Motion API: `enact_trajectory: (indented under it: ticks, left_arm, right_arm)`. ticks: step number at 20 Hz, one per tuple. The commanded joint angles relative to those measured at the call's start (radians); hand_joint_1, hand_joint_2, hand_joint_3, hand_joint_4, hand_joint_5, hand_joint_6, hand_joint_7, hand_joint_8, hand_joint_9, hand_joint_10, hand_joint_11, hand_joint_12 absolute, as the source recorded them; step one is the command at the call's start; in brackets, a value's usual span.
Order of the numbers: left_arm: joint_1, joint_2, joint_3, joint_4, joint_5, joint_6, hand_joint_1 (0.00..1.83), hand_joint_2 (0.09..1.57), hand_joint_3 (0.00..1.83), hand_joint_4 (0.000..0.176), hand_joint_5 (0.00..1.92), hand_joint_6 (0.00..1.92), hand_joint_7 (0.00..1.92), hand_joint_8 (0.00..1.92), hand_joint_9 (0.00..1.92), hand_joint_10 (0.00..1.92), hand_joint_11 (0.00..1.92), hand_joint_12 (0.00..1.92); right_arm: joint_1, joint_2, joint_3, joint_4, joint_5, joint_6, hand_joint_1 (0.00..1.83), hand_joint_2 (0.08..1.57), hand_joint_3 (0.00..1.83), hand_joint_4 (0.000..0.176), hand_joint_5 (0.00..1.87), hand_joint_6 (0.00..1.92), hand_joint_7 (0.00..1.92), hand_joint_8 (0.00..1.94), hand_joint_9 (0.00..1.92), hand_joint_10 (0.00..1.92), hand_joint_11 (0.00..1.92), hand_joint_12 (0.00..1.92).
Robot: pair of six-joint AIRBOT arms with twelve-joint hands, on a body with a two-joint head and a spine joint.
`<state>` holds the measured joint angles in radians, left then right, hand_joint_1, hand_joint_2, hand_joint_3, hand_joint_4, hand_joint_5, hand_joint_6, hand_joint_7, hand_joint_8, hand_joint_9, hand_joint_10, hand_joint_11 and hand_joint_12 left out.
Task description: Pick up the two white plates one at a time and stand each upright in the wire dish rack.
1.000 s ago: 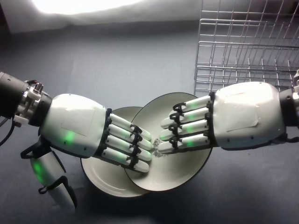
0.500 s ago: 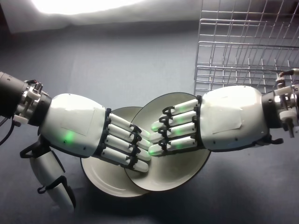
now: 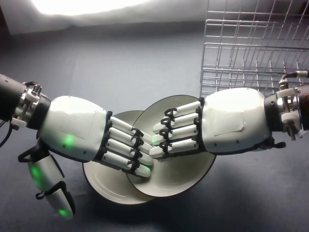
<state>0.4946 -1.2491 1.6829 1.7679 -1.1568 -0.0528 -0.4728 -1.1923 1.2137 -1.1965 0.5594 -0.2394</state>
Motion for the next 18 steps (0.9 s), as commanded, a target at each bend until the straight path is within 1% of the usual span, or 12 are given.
enact_trajectory:
  ticks: [1, 5, 7, 8, 11, 12, 13, 14, 15, 16, 17, 18]
  left_arm:
    - [0.014, -0.011, 0.0, -0.008, 0.029, -0.004, 0.0, 0.98, 0.0, 0.0, 0.0, 0.0, 0.0, 0.0, 0.0, 0.0, 0.0, 0.0]
    - [0.015, -0.011, 0.004, -0.022, 0.029, -0.004, 0.0, 0.98, 0.0, 0.0, 0.0, 0.0, 0.0, 0.0, 0.0, 0.0, 0.0, 0.0]
    - [0.016, -0.011, 0.004, -0.026, 0.029, -0.004, 0.0, 0.98, 0.0, 0.0, 0.0, 0.0, 0.0, 0.0, 0.0, 0.0, 0.0, 0.0]
    - [0.016, -0.011, 0.003, -0.027, 0.029, -0.004, 0.0, 0.98, 0.0, 0.0, 0.0, 0.0, 0.0, 0.0, 0.0, 0.0, 0.0, 0.0]
    - [0.016, -0.012, 0.002, -0.029, 0.029, -0.006, 0.0, 0.98, 0.0, 0.0, 0.0, 0.0, 0.0, 0.0, 0.0, 0.0, 0.0, 0.0]
    - [0.017, -0.012, 0.002, -0.03, 0.029, -0.006, 0.0, 0.98, 0.0, 0.0, 0.0, 0.0, 0.0, 0.0, 0.0, 0.0, 0.0, 0.0]
    - [0.017, -0.012, 0.002, -0.03, 0.029, -0.006, 0.0, 0.98, 0.0, 0.0, 0.0, 0.0, 0.0, 0.0, 0.0, 0.0, 0.0, 0.0]
    - [0.017, -0.012, 0.002, -0.031, 0.029, -0.006, 0.0, 0.98, 0.0, 0.0, 0.0, 0.0, 0.0, 0.0, 0.0, 0.0, 0.0, 0.0]
    - [0.017, -0.012, 0.002, -0.032, 0.029, -0.006, 0.0, 0.97, 0.0, 0.0, 0.0, 0.0, 0.0, 0.0, 0.0, 0.0, 0.0, 0.0]
    - [0.017, -0.011, 0.002, -0.035, 0.029, -0.006, 0.0, 0.97, 0.0, 0.0, 0.0, 0.0, 0.0, 0.0, 0.0, 0.0, 0.0, 0.0]
    - [0.016, -0.008, 0.002, -0.042, 0.029, -0.007, 0.0, 0.97, 0.0, 0.0, 0.0, 0.0, 0.0, 0.0, 0.0, 0.0, 0.0, 0.0]
    - [0.015, -0.002, 0.002, -0.059, 0.029, -0.009, 0.0, 0.97, 0.0, 0.0, 0.0, 0.0, 0.0, 0.0, 0.0, 0.0, 0.0, 0.0]
  right_arm:
    - [0.004, -0.01, 0.0, 0.042, 0.049, -0.005, 1.66, 1.1, 0.0, 0.0, 0.0, 0.0, 0.0, 0.0, 0.0, 0.0, 0.0, 0.45]
    - [0.009, -0.016, 0.003, 0.046, 0.044, -0.006, 1.61, 1.11, 0.01, 0.0, 0.0, 0.0, 0.0, 0.0, 0.0, 0.0, 0.0, 0.49]
    - [0.021, -0.022, 0.008, 0.047, 0.044, -0.007, 1.5, 1.19, 0.02, 0.0, 0.29, 0.05, 0.34, 0.04, 0.34, 0.09, 0.0, 1.19]
    - [0.024, -0.025, 0.012, 0.047, 0.044, -0.007, 1.45, 1.2, 0.01, 0.0, 0.46, 0.06, 0.52, 0.04, 0.51, 0.12, 0.08, 1.33]
    - [0.035, -0.034, 0.019, 0.047, 0.035, -0.006, 1.44, 1.21, 0.0, 0.0, 0.5, 0.05, 0.56, 0.02, 0.56, 0.11, 0.09, 1.38]
    - [0.036, -0.037, 0.019, 0.047, 0.035, -0.006, 1.48, 1.13, 0.0, 0.0, 0.81, 0.84, 0.91, 0.68, 0.84, 0.85, 0.69, 1.5]
    - [0.036, -0.037, 0.019, 0.047, 0.035, -0.006, 1.48, 1.13, 0.0, 0.0, 0.81, 0.84, 0.91, 0.68, 0.84, 0.85, 0.69, 1.5]
    - [0.034, -0.037, 0.019, 0.047, 0.035, -0.006, 1.5, 1.07, 0.0, 0.0, 0.93, 0.91, 1.03, 0.79, 1.08, 0.82, 0.91, 1.45]
    - [0.032, -0.037, 0.019, 0.047, 0.034, -0.006, 1.41, 1.08, 0.0, 0.0, 0.93, 0.98, 1.0, 0.88, 1.09, 0.94, 0.91, 1.21]
    - [0.032, -0.036, 0.019, 0.047, 0.034, -0.006, 1.39, 1.09, 0.0, 0.0, 0.92, 1.01, 0.96, 0.92, 1.08, 1.0, 0.91, 1.15]
    - [0.031, -0.036, 0.019, 0.047, 0.035, -0.006, 1.38, 1.11, 0.0, 0.0, 0.87, 1.07, 0.93, 0.99, 1.07, 1.04, 0.89, 1.14]
    - [0.031, -0.036, 0.019, 0.047, 0.035, -0.006, 1.47, 1.1, 0.0, 0.0, 0.86, 1.03, 0.94, 0.92, 1.09, 0.91, 0.84, 1.47]
